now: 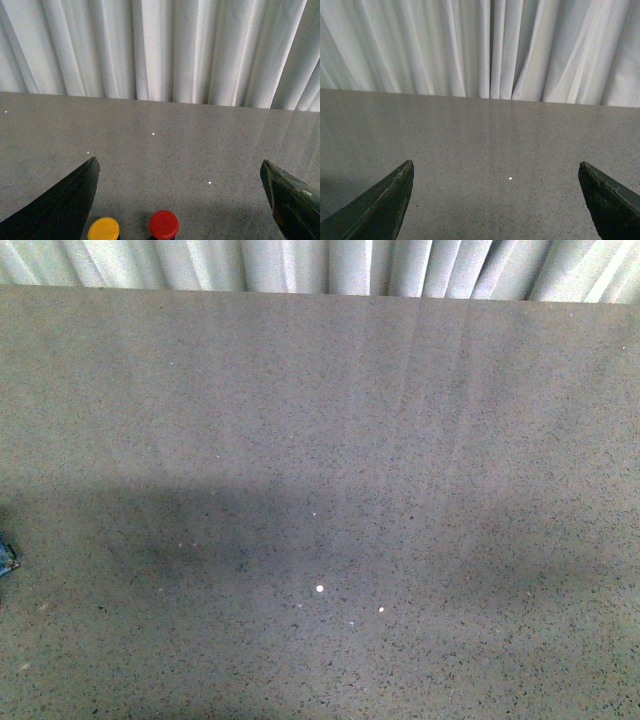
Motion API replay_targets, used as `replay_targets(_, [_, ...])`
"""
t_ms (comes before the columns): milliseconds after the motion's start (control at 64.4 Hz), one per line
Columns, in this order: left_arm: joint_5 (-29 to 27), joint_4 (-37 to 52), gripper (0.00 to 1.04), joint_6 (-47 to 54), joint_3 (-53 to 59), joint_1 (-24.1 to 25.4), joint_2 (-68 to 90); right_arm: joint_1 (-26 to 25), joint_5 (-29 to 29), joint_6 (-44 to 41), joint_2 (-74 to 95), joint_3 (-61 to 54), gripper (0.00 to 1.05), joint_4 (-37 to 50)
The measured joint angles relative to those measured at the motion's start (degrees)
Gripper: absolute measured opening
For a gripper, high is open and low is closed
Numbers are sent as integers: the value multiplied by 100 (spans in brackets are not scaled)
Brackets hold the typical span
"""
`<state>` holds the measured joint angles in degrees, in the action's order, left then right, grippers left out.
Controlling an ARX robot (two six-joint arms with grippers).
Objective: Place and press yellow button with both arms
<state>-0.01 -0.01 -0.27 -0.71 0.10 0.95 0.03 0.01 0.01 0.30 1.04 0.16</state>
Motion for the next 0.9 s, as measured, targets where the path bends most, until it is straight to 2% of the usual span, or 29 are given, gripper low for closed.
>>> replay_targets(513, [4,-2,96,0,0,0,0,0,2,0,0,0,96,0])
replay_targets(528, [186,-136,96,-24,-39,46,79,0,0,0,0,0,96,0])
replay_targets(575, [1346,-1263,96,-48,-560,426,804,0,2,0,0,0,96,-2])
replay_targets(606, [1797,-1399,96,17,-774,599,1403,0,-7,0,0,0,96,-2])
replay_targets(715, [1985,-413,96,271,-1067,870,2879,0,-2,0,0,0,96,-2])
replay_targets(901, [1770,1744,96,560,-1357,1130,5281,0,-2,0,-2,0,96,-2])
